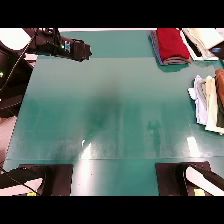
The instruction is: Fold the shirts.
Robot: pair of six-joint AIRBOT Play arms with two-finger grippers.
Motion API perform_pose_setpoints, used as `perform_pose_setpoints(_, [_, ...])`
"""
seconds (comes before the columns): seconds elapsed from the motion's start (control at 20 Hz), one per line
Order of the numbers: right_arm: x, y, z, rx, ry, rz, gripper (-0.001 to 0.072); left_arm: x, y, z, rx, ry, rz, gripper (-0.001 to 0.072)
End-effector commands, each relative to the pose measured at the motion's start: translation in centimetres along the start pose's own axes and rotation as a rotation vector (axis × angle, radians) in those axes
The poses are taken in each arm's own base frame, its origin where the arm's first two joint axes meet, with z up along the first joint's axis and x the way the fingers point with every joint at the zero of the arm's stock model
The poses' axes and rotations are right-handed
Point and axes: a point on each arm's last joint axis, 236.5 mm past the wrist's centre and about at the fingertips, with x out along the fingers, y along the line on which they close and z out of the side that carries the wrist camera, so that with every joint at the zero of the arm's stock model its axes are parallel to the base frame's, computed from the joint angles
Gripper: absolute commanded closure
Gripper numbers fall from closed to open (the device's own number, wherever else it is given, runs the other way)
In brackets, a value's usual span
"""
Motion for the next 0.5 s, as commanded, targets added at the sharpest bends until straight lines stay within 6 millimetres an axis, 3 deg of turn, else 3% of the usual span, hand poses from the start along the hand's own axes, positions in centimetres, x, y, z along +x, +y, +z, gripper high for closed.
perform_pose_setpoints(0.0, [2.0, 8.1, -0.7, -0.199, -0.002, 0.099, 0.0565, 0.0, 0.1, 1.0, -0.001, -0.04, 0.002, 0.0682])
perform_pose_setpoints(0.05, [2.3, 9.5, -1.1, -0.241, 0.004, 0.111, 0.0692, 0.0, 0.1, 1.2, -0.001, -0.052, 0.003, 0.0682])
perform_pose_setpoints(0.25, [2.6, 12.7, -2.4, -0.319, 0.022, 0.157, 0.0692, -0.1, 0.1, 1.5, -0.001, -0.065, 0.004, 0.0682])
perform_pose_setpoints(0.45, [2.6, 12.7, -2.5, -0.317, 0.026, 0.157, 0.0692, -0.1, 0.1, 1.5, -0.001, -0.065, 0.004, 0.0682])
